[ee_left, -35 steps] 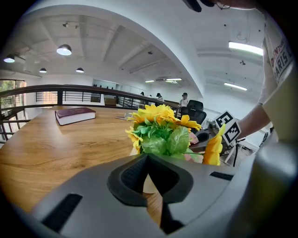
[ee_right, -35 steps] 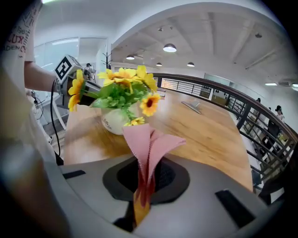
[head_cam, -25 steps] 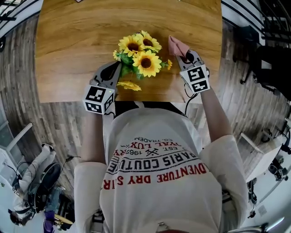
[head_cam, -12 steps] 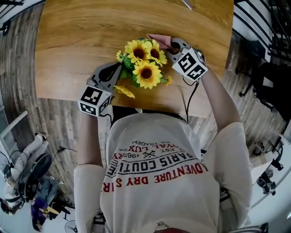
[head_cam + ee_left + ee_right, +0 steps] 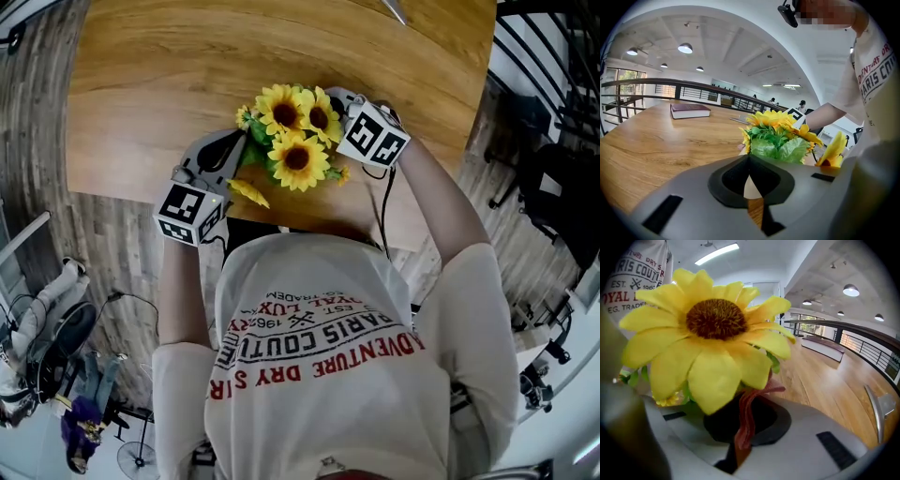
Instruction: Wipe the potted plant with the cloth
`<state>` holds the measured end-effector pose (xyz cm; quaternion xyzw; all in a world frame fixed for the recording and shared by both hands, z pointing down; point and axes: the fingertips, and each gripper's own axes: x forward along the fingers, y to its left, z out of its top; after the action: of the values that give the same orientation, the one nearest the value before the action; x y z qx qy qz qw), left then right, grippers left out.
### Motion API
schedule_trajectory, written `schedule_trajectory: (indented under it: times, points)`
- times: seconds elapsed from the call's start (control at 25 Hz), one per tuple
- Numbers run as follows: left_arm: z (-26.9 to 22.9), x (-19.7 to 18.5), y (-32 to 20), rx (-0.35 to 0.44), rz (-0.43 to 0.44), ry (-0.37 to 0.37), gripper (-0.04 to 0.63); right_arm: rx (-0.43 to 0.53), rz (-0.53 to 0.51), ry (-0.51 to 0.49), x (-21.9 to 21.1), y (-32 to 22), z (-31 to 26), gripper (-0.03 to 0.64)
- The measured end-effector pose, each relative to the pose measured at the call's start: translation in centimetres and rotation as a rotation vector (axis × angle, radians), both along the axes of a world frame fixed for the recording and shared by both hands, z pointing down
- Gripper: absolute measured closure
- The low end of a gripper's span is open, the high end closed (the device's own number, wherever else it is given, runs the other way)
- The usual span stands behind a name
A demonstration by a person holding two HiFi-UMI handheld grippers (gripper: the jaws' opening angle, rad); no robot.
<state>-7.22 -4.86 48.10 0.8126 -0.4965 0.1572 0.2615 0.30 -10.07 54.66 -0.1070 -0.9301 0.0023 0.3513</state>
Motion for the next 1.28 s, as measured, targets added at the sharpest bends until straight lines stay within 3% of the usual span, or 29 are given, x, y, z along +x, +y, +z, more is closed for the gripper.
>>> schedule_trajectory:
  times: [0.64, 0.84, 1.04, 1.28]
  points:
    - [0.0, -0.1, -0.1, -0.002, -0.037, -0.039, 0.58, -0.022, -0.107, 0.046, 1.9, 1.5, 0.1, 0.583]
    - [-0.1, -0.1, -0.1, 0.0, -0.061, -0.037, 0.58, -0.03, -0.065, 0.083, 2.5, 2.2, 0.3, 0.583]
    - [0.0, -0.2, -0.1, 0.008, -0.08, -0.024, 0.58, -0.07, 0.031, 0.141, 3.2, 2.9, 0.6, 0.583]
    - [-0.1, -0.2, 0.0, 0.012, -0.107, -0.031, 0.58, -0.144, 0.069, 0.237, 4.4, 5.0, 0.6, 0.583]
